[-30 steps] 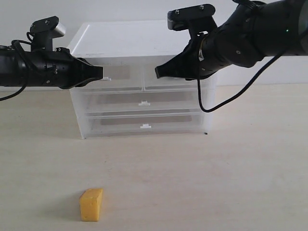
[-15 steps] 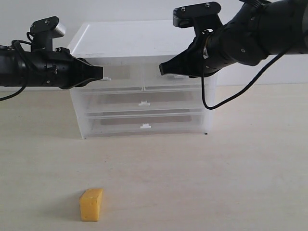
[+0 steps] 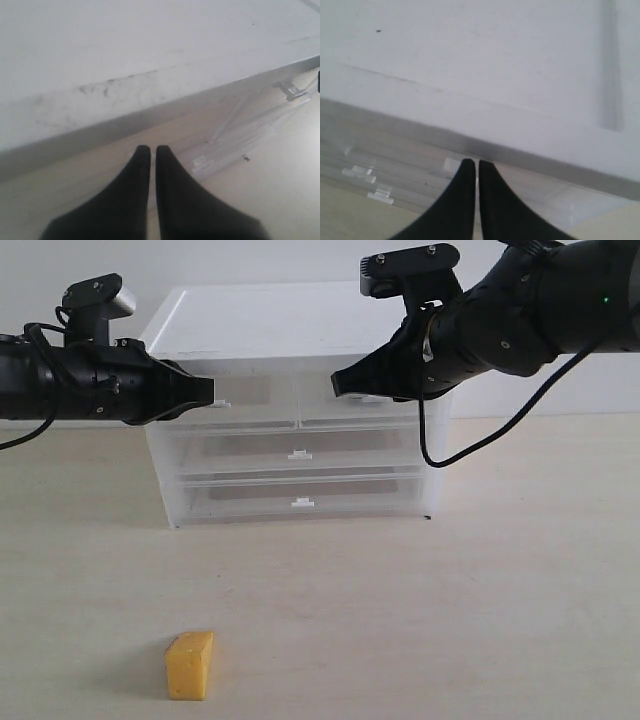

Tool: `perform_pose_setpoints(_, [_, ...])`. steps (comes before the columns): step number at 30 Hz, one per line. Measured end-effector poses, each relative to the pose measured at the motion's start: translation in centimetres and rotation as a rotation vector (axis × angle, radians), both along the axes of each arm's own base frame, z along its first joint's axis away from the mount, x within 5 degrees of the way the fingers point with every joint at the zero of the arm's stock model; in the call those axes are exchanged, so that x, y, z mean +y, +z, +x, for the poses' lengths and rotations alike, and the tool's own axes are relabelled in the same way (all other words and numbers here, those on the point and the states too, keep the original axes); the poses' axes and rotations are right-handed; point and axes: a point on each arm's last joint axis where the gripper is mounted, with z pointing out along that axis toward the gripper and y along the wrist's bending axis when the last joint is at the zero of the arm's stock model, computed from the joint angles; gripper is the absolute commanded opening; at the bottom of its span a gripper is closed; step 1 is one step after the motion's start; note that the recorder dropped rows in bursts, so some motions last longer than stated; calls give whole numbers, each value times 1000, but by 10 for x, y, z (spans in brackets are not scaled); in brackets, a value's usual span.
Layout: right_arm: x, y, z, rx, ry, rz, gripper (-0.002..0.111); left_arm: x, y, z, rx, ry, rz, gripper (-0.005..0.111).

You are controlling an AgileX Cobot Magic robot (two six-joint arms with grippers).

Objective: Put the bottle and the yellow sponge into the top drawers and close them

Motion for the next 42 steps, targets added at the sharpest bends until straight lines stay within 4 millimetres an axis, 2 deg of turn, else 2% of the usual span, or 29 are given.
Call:
perform_pose_setpoints(21, [0, 0, 0, -10, 14, -24, 0, 0, 0, 0, 0, -3, -2, 4])
perform_pose_setpoints(26, [0, 0, 0, -13, 16, -29, 0, -7, 2, -5, -18, -97, -13, 4])
perform_pose_setpoints(33, [-1, 0, 0, -15, 21, -39, 0, -6, -2, -13, -25, -170, 91, 4])
perform_pose_setpoints(37, [-1, 0, 0, -15, 21, -40, 0, 0, 4, -22, -55, -159, 157, 4])
perform_pose_setpoints(42, [-1, 0, 0, -15, 21, -40, 0, 4, 14, -37, -169, -79, 373, 4])
